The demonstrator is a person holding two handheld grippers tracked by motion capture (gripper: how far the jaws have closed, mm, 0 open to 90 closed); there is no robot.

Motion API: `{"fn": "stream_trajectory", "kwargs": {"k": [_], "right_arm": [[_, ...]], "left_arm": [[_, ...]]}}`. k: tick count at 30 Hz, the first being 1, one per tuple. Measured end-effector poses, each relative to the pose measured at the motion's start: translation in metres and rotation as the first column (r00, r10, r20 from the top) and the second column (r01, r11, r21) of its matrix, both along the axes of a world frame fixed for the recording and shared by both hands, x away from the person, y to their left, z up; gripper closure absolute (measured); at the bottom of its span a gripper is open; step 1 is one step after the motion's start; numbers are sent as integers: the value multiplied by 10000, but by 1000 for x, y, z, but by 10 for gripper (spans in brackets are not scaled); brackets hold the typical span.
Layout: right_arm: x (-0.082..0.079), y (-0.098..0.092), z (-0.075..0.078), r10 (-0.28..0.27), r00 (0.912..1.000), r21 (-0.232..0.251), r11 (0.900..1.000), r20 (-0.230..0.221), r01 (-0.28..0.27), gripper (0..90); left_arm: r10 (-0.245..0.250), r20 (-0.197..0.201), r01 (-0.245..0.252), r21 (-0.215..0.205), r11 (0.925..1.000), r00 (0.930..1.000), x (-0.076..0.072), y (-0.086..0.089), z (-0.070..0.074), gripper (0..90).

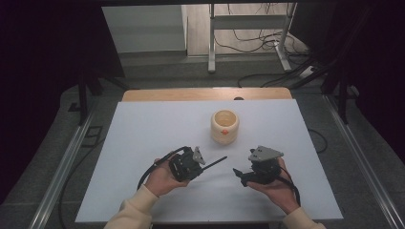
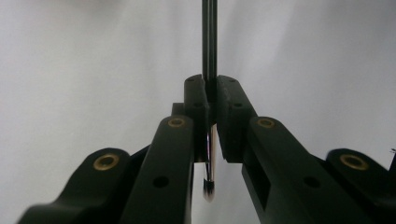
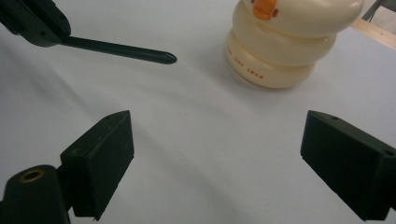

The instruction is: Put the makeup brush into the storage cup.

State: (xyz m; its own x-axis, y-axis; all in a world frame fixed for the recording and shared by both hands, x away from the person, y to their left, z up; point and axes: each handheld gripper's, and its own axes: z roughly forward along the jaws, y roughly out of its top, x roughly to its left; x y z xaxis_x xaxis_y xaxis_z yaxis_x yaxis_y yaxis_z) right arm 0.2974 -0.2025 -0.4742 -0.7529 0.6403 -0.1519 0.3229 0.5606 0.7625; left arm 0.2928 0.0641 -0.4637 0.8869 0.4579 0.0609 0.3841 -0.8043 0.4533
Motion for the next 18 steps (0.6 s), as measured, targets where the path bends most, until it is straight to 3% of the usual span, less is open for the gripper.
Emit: {"fn": "stream_trajectory", "kwargs": {"k": [18], "right_arm": [[0,30,3,797,9967,-399,9961,121,-792,83]], "left_arm": [[31,-81,-30,63,10000,10000,2,-2,-5,839]]}}
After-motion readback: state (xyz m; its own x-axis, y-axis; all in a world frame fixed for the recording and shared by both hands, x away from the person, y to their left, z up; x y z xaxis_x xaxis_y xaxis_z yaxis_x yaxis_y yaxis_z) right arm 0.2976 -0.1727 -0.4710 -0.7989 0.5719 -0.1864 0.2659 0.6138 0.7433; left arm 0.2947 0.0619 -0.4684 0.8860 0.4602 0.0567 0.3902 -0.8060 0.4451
